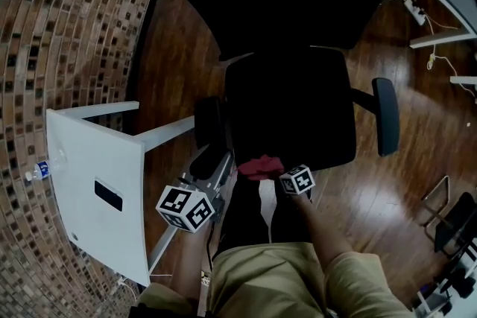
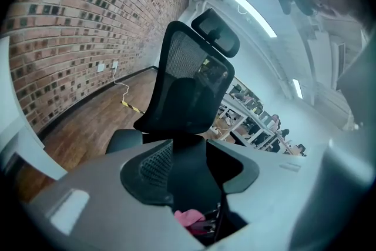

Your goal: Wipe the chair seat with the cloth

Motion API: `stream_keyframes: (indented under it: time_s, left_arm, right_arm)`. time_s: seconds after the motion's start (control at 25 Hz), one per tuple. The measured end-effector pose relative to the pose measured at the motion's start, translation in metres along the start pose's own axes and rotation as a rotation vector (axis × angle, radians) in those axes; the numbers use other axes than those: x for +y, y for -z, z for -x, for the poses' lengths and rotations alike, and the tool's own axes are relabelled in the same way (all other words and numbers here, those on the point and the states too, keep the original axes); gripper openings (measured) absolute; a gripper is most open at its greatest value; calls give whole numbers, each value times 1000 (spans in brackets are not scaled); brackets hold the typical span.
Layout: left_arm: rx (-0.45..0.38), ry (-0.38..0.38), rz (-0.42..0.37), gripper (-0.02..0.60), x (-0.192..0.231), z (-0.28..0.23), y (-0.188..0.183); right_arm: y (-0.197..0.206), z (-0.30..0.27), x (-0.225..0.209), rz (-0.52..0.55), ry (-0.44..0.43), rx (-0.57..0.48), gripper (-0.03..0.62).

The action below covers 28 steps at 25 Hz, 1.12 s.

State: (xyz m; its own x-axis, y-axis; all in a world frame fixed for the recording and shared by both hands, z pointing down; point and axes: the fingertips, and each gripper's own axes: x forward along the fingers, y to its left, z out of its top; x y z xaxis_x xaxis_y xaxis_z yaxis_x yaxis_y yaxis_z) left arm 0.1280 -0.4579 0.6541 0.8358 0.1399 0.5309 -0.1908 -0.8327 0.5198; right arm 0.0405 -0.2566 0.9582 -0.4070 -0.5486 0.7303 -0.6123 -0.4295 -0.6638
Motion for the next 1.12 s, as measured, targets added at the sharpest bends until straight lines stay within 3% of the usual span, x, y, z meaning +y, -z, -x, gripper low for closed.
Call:
stream_keyframes:
  time_s: [0.2, 0.32, 0.44, 0.56, 0.76, 0.88, 1.0, 1.12]
  left_arm:
    - [3, 37, 8, 163, -11, -9, -1]
    - [0, 46, 10, 163, -14, -11, 0]
    - [-1, 41, 8, 163, -13, -10, 0]
    - [-5, 36, 3, 163, -14, -8, -4]
    - [-19, 27, 5, 163, -12, -6, -7]
    - [-13, 20, 6, 163, -9, -2, -3]
    - [-7, 14, 6, 163, -8, 4, -1]
    - [-4, 3, 7, 163, -2, 10, 1]
  right_arm:
    - [25, 158, -169, -318, 288, -261, 15]
    - [32, 223, -218, -359, 437, -312, 15]
    - [28, 235, -222, -313, 527, -255, 15]
    - [22, 185, -173, -76, 445, -87, 15]
    - [6, 47, 10, 90, -56, -42, 15]
    - [3, -22, 98, 196, -239, 8, 15]
    - [12, -60, 116, 216, -231, 125, 15]
    - [11, -55, 73, 134, -122, 146, 15]
